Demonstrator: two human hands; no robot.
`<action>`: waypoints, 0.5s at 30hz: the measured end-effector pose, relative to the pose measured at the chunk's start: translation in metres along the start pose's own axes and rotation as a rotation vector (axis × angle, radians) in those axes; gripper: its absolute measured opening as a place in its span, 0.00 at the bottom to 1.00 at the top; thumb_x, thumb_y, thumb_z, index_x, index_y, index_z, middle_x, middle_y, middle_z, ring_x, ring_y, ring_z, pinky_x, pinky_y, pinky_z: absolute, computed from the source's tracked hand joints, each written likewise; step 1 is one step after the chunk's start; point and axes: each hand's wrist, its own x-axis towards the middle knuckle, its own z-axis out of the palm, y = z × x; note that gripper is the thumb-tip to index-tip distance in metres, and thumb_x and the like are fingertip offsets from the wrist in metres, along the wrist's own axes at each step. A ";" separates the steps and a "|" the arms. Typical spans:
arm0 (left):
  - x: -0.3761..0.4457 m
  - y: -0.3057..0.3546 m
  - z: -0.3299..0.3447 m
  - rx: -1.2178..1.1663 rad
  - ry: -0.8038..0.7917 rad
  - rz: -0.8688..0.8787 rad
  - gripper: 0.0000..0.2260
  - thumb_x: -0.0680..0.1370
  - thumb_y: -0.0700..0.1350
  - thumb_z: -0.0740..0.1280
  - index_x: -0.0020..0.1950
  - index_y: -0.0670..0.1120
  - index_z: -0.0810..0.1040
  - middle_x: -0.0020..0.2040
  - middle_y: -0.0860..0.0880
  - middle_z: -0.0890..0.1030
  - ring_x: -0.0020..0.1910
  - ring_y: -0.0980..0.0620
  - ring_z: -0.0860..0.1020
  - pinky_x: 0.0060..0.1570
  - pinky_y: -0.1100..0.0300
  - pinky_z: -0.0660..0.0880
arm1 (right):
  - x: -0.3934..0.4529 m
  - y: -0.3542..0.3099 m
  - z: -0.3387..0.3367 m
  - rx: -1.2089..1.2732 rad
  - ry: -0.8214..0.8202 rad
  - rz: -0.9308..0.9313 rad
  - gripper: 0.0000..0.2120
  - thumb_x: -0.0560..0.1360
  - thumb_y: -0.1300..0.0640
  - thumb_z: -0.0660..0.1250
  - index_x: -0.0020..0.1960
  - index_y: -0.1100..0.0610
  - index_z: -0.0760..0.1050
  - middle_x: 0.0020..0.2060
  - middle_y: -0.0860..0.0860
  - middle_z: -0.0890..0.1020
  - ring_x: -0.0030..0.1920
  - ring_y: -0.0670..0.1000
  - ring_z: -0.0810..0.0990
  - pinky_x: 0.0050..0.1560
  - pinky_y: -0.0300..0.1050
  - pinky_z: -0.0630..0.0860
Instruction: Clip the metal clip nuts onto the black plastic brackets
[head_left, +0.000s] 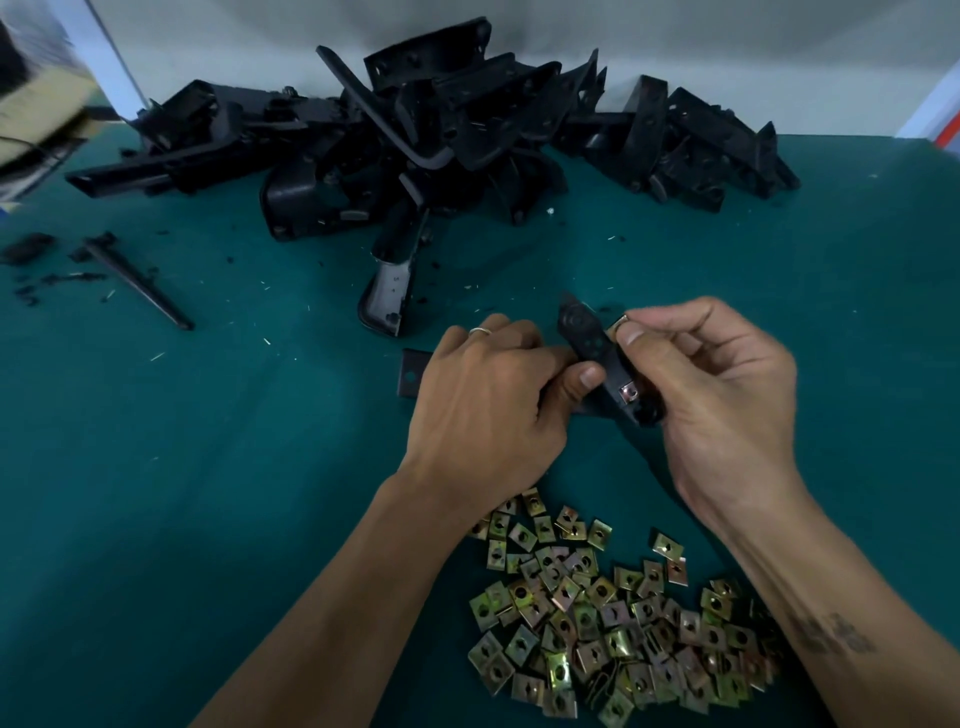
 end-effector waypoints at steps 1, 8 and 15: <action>0.000 0.000 0.000 0.005 -0.004 0.000 0.23 0.83 0.59 0.55 0.42 0.47 0.83 0.41 0.49 0.81 0.44 0.45 0.76 0.46 0.45 0.72 | -0.001 0.000 0.001 0.002 0.007 -0.005 0.07 0.73 0.62 0.74 0.41 0.51 0.84 0.36 0.50 0.84 0.39 0.47 0.80 0.44 0.40 0.78; 0.000 0.000 0.000 0.011 -0.002 0.000 0.23 0.83 0.59 0.55 0.42 0.47 0.83 0.41 0.49 0.80 0.44 0.45 0.76 0.46 0.46 0.72 | -0.001 0.002 0.002 -0.025 0.039 -0.043 0.11 0.73 0.63 0.74 0.39 0.48 0.84 0.36 0.57 0.78 0.40 0.52 0.75 0.44 0.40 0.76; 0.000 0.001 -0.001 0.022 -0.018 0.004 0.24 0.82 0.60 0.55 0.43 0.47 0.84 0.42 0.49 0.80 0.45 0.45 0.76 0.47 0.45 0.71 | -0.001 -0.002 0.003 0.103 0.024 0.066 0.13 0.74 0.67 0.73 0.37 0.52 0.84 0.33 0.48 0.83 0.35 0.44 0.80 0.40 0.37 0.79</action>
